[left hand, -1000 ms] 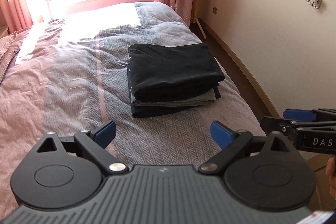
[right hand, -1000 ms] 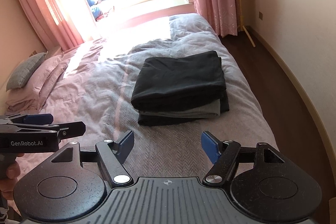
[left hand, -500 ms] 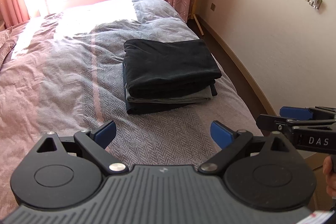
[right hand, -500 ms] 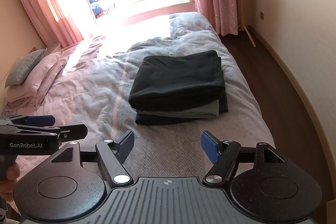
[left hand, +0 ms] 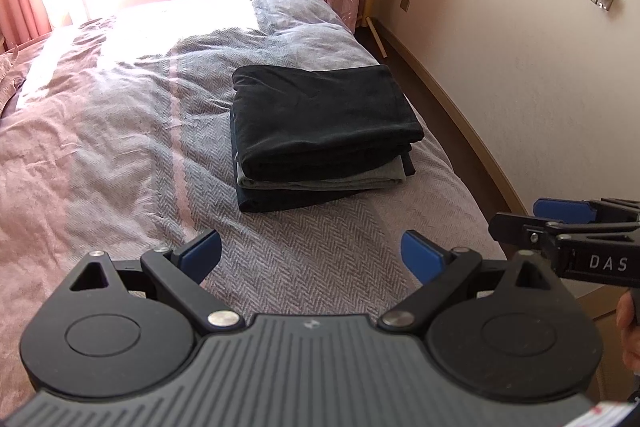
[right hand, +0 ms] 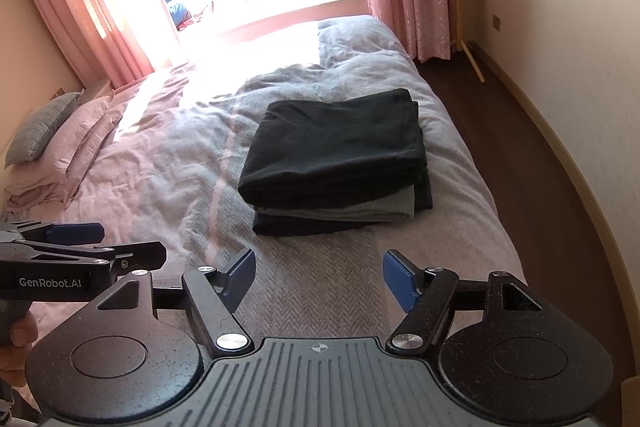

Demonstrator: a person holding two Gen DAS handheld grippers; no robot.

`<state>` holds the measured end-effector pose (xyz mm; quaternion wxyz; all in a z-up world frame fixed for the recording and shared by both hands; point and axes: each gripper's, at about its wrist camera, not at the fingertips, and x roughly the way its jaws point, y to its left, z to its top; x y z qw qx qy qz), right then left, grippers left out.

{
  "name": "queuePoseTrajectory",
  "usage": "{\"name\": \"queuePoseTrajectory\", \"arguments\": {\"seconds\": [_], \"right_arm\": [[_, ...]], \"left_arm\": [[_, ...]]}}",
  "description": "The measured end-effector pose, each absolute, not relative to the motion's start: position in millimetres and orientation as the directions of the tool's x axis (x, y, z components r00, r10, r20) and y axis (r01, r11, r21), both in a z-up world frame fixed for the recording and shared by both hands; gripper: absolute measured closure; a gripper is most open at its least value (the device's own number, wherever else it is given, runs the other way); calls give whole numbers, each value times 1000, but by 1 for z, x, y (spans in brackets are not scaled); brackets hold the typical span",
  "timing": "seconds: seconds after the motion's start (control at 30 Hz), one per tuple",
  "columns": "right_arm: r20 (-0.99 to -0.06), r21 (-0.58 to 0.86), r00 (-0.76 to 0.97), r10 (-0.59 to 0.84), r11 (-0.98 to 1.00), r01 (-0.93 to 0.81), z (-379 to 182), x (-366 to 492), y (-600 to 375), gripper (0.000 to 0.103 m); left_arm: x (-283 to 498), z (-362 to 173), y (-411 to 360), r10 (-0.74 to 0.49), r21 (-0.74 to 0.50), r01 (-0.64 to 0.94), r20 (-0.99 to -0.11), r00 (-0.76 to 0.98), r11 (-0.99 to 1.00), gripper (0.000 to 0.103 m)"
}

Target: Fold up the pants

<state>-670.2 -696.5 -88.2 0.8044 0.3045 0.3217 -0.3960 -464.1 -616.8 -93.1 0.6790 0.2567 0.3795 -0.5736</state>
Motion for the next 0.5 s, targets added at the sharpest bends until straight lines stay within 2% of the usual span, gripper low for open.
{"name": "queuePoseTrajectory", "arguments": {"seconds": [0.5], "right_arm": [[-763, 230, 473, -440, 498, 836, -90, -668, -699, 35]], "left_arm": [[-464, -95, -619, -582, -86, 976, -812, 48, 201, 8]]}}
